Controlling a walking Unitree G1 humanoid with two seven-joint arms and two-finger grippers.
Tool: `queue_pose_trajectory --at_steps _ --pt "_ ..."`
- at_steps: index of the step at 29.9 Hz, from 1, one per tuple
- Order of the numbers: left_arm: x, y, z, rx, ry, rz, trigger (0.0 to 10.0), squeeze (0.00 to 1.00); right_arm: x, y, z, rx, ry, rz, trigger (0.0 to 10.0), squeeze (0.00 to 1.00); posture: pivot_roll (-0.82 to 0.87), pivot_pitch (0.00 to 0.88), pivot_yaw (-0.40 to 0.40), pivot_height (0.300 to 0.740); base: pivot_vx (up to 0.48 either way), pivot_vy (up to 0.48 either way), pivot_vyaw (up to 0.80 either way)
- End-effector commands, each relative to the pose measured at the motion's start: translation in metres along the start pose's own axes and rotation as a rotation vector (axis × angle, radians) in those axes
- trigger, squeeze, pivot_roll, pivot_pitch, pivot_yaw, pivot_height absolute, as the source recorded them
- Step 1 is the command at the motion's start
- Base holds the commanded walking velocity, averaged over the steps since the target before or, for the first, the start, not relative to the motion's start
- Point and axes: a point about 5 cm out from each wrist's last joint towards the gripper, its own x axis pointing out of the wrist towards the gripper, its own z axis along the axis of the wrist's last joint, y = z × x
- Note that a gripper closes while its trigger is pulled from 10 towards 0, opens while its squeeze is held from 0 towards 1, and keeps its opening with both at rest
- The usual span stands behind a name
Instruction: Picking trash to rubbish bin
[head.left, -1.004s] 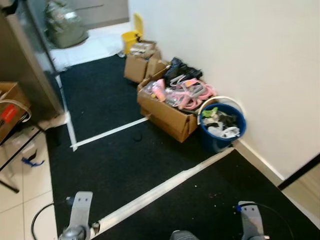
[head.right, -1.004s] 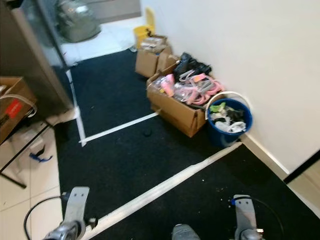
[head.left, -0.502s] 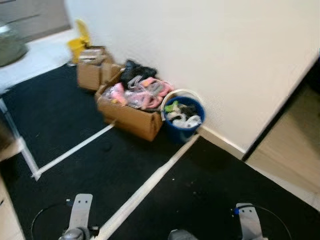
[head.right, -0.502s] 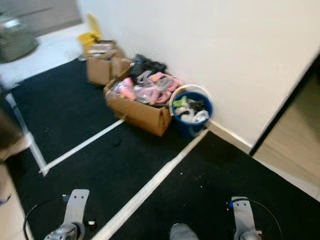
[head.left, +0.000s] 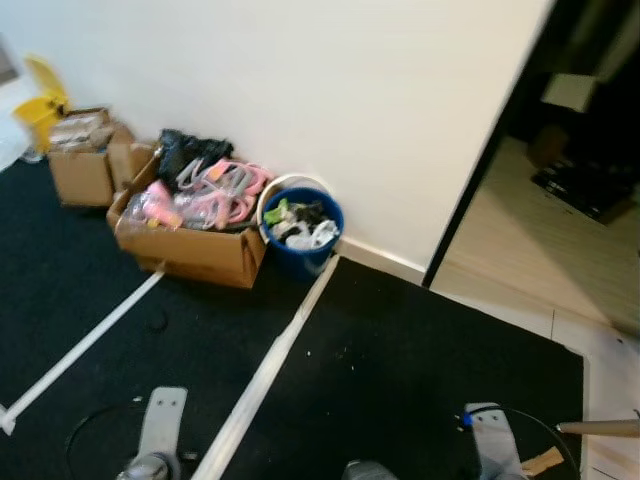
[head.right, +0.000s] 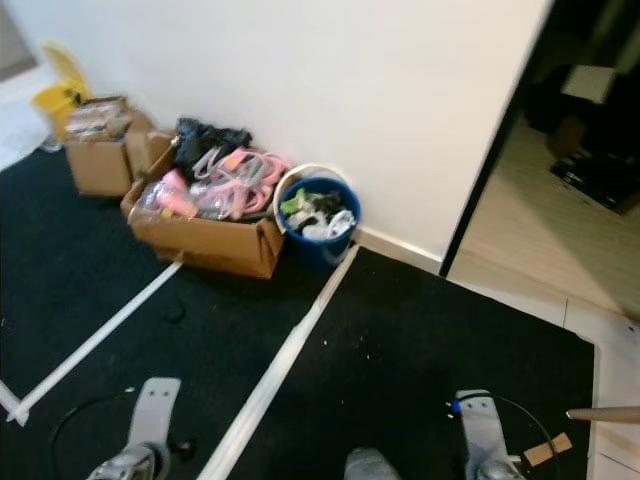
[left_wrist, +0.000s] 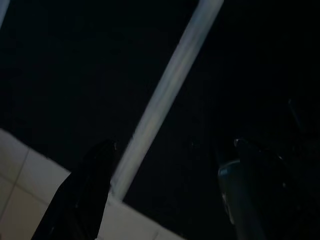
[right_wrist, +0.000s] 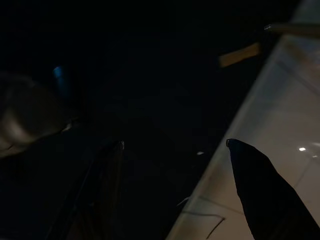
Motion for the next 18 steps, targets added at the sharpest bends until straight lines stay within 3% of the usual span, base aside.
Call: queue_pose_trajectory --at_steps 1,18 --pt "-0.002 0.004 -0.014 0.009 0.047 0.008 10.0 0.00 0.000 0.007 -0.004 0.002 0.014 0.024 10.0 0.00 -0.11 0.000 0.038 0.740 0.000 0.000 -0.80" --pt "-0.003 0.005 -0.016 0.023 0.050 0.001 10.0 0.00 0.001 0.006 0.012 -0.022 -0.010 0.031 10.0 0.00 -0.11 0.000 0.040 0.740 0.000 0.000 -0.80"
